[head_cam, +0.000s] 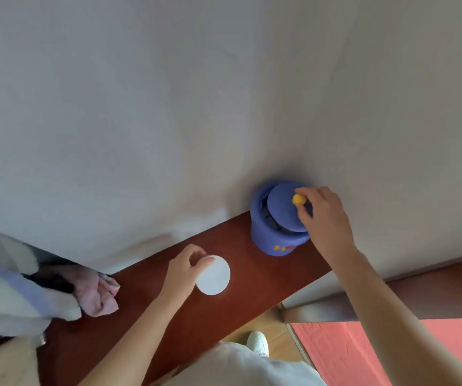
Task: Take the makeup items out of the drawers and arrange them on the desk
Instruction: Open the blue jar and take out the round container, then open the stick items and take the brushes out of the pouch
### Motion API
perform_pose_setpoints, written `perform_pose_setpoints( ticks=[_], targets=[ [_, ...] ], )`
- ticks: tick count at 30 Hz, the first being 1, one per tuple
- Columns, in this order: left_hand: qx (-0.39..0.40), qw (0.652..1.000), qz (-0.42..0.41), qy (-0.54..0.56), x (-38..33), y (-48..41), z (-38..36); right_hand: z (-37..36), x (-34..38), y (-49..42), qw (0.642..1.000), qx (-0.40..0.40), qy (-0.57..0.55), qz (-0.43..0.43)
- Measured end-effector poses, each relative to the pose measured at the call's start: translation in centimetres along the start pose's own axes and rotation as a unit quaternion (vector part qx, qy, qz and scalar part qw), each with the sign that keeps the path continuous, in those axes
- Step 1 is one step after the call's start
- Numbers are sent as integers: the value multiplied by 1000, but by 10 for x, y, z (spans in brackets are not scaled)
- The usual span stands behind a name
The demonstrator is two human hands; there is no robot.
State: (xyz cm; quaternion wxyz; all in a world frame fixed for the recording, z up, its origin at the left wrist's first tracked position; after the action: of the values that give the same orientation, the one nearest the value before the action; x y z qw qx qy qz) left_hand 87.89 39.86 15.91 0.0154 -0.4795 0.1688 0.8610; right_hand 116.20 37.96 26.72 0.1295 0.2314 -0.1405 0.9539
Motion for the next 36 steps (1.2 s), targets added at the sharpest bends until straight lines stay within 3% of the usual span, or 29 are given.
perform_pose_setpoints(
  ticks=[6, 15, 18, 20, 23, 27, 31, 36],
  targets=[
    [-27, 998, 43, -47, 35, 0, -1, -11, 3, 1, 999, 19, 26, 37],
    [-21, 978, 0, -208, 24, -5, -7, -16, 6, -5, 998, 31, 48, 38],
    [-22, 973, -5, -231, 20, -4, -6, -12, 13, -2, 996, -23, 64, 57],
    [-22, 973, -8, -229, 21, 0, -5, -9, 28, 5, 995, -53, 37, 77],
    [-40, 976, -10, -215, 18, 10, 3, -15, 61, 21, 992, -36, -33, 119],
    [-102, 963, -21, -250, 3, 33, 27, -34, 105, 43, 982, 19, -73, 175],
    [-138, 947, 17, -290, -5, 67, 54, -60, 140, 61, 963, 131, -77, 221],
    [-223, 912, 74, -336, -9, 111, 75, -86, 180, 85, 907, 273, -37, 319]
  ],
)
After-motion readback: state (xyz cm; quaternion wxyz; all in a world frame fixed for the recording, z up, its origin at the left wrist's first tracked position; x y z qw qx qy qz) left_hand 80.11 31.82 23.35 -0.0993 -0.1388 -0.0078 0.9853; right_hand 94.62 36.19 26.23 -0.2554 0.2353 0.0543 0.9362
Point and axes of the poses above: each hand's wrist, its own y-axis away from the middle knuckle, its own z-axis out of the back of the hand, x = y × z, the point moved 4 cm from there along -y, towards the middle knuckle, and after that the axes turned 1 degree about z, right-handed, at the moved point
